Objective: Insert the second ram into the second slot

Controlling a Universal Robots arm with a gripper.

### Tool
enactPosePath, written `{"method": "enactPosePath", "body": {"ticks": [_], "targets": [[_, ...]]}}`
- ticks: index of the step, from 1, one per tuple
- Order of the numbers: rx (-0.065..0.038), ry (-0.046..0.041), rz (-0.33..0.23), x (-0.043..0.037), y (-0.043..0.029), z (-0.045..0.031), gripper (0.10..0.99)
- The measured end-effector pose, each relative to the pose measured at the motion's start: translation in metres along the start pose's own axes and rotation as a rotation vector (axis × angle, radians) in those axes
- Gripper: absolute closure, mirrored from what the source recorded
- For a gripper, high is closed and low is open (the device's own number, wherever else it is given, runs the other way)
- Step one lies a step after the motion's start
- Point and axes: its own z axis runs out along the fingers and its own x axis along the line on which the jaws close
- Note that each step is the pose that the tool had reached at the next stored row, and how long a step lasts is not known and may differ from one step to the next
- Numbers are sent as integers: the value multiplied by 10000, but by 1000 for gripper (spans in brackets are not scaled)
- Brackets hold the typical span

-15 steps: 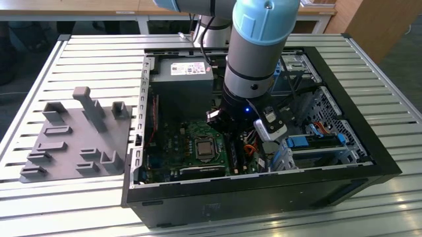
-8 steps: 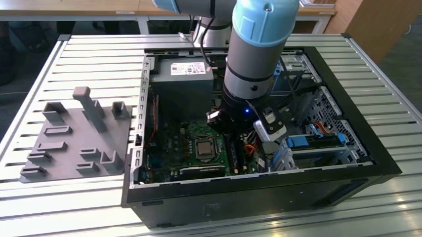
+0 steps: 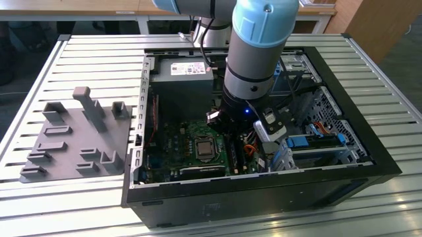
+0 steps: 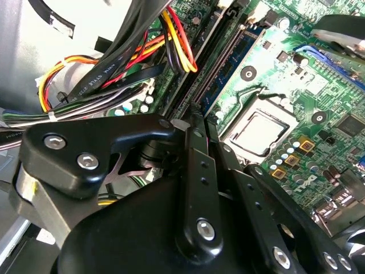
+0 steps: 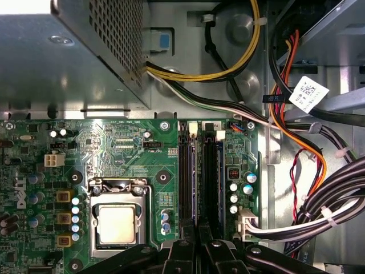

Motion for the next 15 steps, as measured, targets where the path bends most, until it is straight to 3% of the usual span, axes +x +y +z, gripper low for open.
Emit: {"method": "enactPosePath", "body": {"ticks": [15], "targets": [[8, 1, 1, -1, -11, 9, 949]]}}
